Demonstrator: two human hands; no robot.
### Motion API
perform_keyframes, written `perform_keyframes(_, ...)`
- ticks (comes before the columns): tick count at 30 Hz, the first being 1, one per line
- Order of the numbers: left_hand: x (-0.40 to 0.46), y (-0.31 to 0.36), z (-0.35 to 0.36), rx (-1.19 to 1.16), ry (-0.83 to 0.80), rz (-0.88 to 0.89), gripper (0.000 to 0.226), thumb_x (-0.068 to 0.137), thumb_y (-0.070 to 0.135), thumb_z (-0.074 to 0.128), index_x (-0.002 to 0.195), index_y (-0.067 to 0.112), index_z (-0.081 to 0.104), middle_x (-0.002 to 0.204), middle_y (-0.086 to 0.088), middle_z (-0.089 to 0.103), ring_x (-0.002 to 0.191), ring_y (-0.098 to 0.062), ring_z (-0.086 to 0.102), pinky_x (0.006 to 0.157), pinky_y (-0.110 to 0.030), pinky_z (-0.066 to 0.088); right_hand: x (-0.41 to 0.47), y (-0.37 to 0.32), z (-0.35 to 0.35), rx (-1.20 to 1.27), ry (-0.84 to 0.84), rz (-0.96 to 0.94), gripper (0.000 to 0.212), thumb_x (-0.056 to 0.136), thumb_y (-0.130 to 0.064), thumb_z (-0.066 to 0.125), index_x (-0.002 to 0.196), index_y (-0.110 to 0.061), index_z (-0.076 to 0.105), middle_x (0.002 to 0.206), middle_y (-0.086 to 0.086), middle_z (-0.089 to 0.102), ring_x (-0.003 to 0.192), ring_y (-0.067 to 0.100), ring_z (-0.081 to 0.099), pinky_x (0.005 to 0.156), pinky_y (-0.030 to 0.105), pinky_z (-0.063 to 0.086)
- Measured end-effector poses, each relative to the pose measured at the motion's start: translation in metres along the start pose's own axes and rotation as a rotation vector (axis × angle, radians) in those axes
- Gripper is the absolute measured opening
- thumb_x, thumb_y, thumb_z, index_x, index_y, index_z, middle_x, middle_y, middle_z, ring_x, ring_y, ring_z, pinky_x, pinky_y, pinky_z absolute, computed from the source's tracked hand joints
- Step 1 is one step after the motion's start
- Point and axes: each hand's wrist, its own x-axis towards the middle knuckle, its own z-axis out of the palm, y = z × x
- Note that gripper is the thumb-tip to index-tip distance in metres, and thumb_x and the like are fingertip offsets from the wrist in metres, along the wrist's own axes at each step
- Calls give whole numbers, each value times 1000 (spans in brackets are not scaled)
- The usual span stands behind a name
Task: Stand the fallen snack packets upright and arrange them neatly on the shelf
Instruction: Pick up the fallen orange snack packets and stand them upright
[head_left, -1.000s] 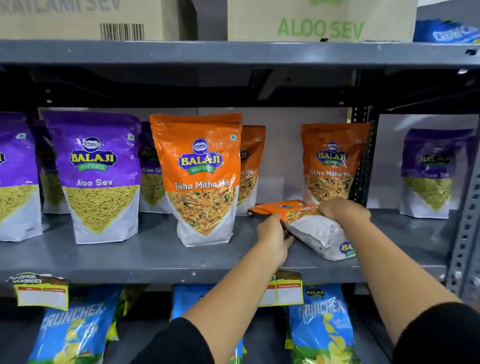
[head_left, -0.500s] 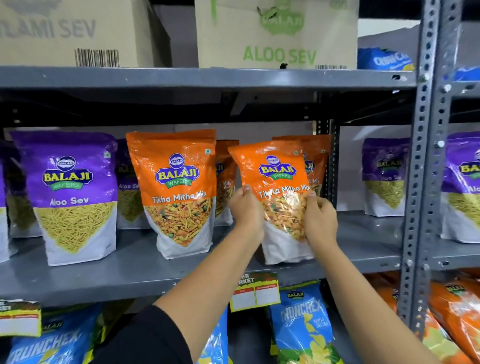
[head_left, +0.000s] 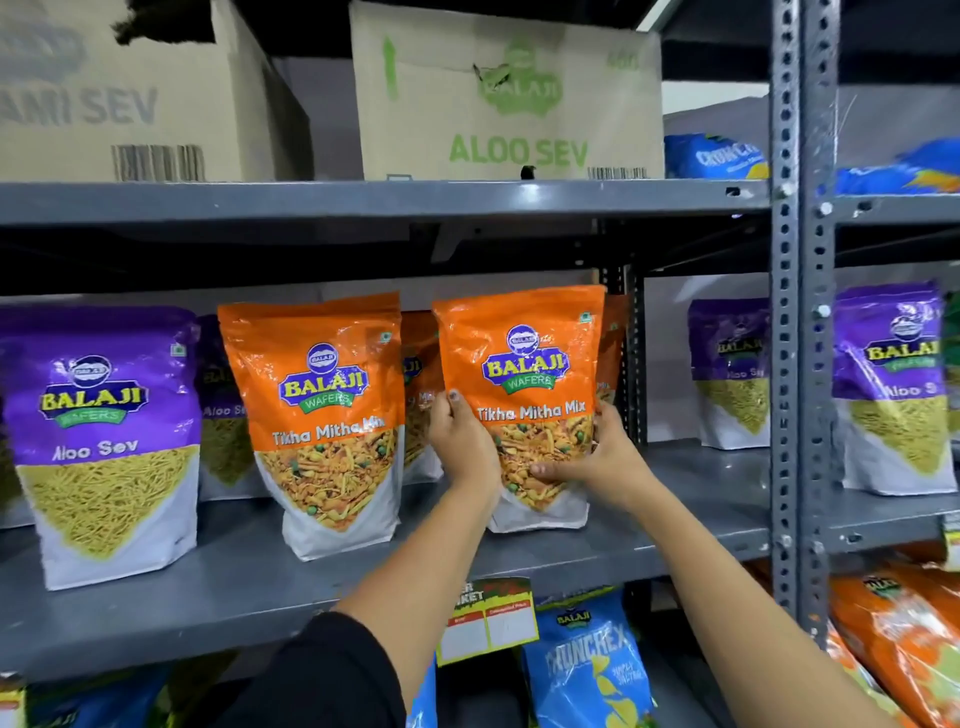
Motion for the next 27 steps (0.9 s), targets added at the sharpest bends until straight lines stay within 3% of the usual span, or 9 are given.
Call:
perform_keyframes(2, -6, -17, 3, 79, -1, -65, 33, 101, 34, 34, 76, 24, 53, 70, 7, 50, 62, -9, 46, 55, -19, 40, 2, 14, -7, -21, -23, 25, 115, 47, -31, 98, 139, -33, 29, 130, -3, 58, 123, 21, 58, 106, 49, 46)
perform_keyframes(4, -14, -38, 2, 156, -11, -195, 32, 100, 40, 33, 92, 23, 58, 81, -1, 58, 74, -19, 54, 68, -29, 39, 2, 34, -10, -160, -95, 57, 132, 39, -48, 97, 147, -36, 23, 143, -3, 50, 131, 20, 51, 109, 47, 43)
perform_keyframes(6, -22, -53, -2, 233, -49, -328, 42, 100, 41, 31, 113, 11, 55, 98, -15, 61, 87, -32, 57, 72, -32, 39, -2, 46, -8, -292, -147, 76, 136, 40, -51, 95, 152, -33, 19, 147, -7, 45, 132, 18, 49, 108, 42, 45)
perform_keyframes(9, -27, -57, -2, 241, -110, -386, 41, 102, 32, 28, 128, 7, 48, 112, -12, 57, 97, -30, 53, 79, -33, 38, 2, 52, -10, -280, -117, 72, 120, 47, -36, 92, 148, -25, 27, 139, -4, 53, 126, 21, 54, 103, 41, 48)
perform_keyframes(12, -26, -55, 3, 254, -165, -397, 38, 102, 24, 28, 133, 10, 46, 130, -10, 55, 104, -27, 51, 83, -32, 37, 7, 56, -15, -246, -57, 103, 119, 47, -29, 87, 148, -26, 27, 137, 1, 55, 123, 26, 56, 99, 45, 51)
perform_keyframes(15, -27, -57, 9, 246, -231, -422, 43, 101, 13, 30, 142, 21, 41, 141, -4, 50, 109, -23, 51, 83, -31, 38, 9, 59, -18, -177, 32, 155, 96, 65, -8, 75, 149, -19, 29, 135, 6, 56, 113, 24, 59, 78, 31, 57)
perform_keyframes(18, -30, -53, 16, 262, -291, -449, 53, 98, 5, 30, 146, 27, 36, 147, -1, 46, 118, -25, 52, 81, -30, 39, 11, 58, -22, -57, 114, 155, 74, 80, 13, 53, 147, -13, 32, 131, 8, 58, 103, 19, 57, 65, 20, 48)
perform_keyframes(23, -34, -58, 27, 344, -363, -430, 59, 96, 0, 29, 150, 25, 30, 151, -1, 42, 129, -27, 47, 83, -28, 39, 13, 60, -27, 58, 263, 190, 69, 84, 15, 43, 147, -13, 33, 120, 4, 55, 97, 19, 55, 58, 24, 44)
perform_keyframes(27, -36, -63, 38, 375, -386, -406, 60, 96, 0, 28, 150, 27, 31, 150, -1, 43, 131, -26, 46, 85, -28, 39, 16, 63, -27, 49, 380, 198, 65, 87, 7, 40, 147, -16, 32, 117, 5, 56, 80, 13, 56, 55, 26, 45)
